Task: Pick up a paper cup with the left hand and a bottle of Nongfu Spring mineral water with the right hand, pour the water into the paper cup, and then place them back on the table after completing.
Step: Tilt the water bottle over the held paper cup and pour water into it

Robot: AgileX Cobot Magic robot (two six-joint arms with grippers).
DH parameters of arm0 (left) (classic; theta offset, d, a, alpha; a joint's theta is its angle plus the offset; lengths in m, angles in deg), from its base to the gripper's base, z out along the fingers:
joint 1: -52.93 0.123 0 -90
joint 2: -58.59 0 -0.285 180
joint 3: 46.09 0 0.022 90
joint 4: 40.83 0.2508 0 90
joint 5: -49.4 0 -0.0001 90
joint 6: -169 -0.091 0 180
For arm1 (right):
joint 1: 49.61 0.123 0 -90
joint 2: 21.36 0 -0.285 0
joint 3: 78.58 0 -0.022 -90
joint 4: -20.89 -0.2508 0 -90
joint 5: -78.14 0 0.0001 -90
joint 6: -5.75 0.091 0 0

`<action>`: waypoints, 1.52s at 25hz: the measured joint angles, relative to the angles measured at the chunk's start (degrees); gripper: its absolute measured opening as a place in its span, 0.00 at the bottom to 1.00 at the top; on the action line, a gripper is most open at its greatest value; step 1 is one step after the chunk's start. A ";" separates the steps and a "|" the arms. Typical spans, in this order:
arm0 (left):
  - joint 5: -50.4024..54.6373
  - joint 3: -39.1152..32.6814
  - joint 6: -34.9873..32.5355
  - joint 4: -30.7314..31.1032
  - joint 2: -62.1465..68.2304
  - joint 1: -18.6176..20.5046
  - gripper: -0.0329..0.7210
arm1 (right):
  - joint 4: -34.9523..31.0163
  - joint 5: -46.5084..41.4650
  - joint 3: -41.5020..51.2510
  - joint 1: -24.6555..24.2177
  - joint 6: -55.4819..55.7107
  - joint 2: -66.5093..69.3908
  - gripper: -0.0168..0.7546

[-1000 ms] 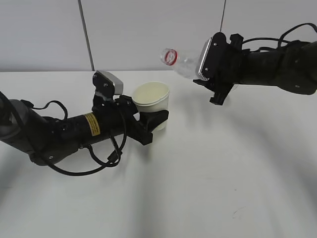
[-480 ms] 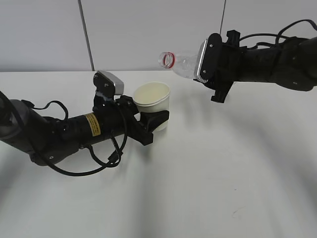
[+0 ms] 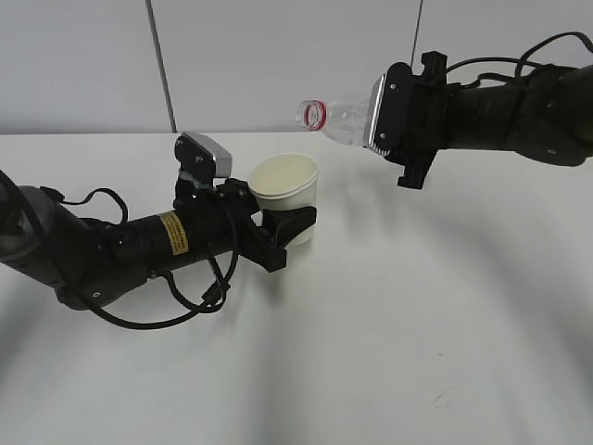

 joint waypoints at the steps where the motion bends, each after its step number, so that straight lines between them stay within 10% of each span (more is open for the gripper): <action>1: 0.00 0.00 0.00 0.00 0.00 0.00 0.60 | 0.10 0.00 0.00 0.00 -0.23 0.00 0.60; 38: 2.07 0.00 0.00 0.00 0.00 0.00 0.60 | 0.65 -0.05 -0.25 1.04 -7.27 0.00 0.60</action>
